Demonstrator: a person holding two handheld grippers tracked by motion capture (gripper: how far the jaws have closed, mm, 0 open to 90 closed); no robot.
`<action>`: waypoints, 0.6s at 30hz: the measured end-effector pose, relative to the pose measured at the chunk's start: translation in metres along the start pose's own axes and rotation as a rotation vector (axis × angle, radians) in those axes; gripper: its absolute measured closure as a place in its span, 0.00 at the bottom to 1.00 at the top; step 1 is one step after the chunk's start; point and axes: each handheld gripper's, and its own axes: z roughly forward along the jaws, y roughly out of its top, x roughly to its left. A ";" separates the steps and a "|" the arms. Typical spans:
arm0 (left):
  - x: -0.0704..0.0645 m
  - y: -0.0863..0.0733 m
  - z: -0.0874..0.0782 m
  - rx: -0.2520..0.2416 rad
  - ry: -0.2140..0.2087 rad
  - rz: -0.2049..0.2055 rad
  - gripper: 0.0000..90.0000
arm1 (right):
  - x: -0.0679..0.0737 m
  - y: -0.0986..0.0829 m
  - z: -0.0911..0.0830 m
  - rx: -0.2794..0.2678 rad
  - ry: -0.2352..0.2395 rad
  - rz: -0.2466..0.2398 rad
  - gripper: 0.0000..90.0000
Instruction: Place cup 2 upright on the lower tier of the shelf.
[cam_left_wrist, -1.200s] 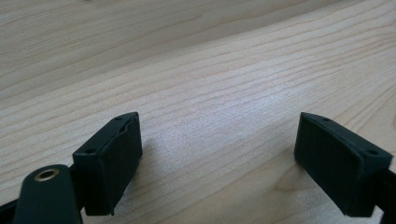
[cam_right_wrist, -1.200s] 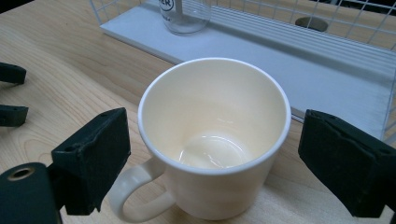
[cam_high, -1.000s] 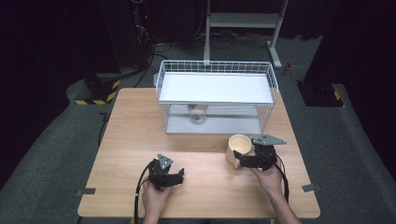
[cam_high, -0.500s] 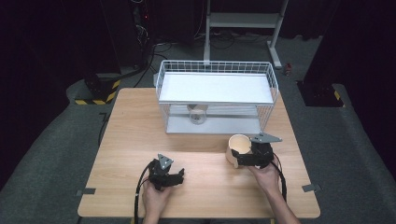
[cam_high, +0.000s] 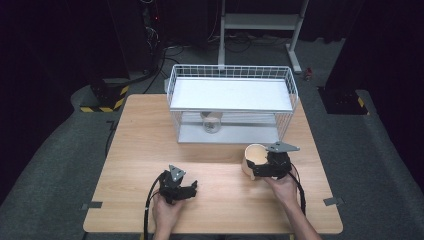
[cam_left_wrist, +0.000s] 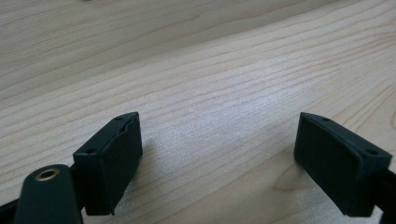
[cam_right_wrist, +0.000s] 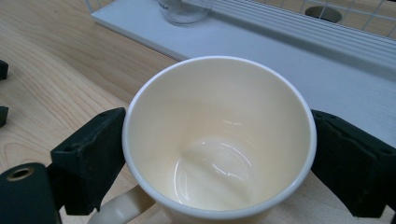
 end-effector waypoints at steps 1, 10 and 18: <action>0.000 0.000 0.000 0.000 0.000 0.000 0.18 | 0.000 0.000 0.000 0.001 -0.001 0.001 0.10; 0.000 0.000 0.000 0.000 0.000 0.000 0.18 | 0.000 0.000 0.005 0.010 -0.003 -0.012 0.10; 0.000 0.000 0.000 -0.001 0.000 0.001 0.18 | 0.000 0.000 0.006 0.022 -0.004 -0.029 0.10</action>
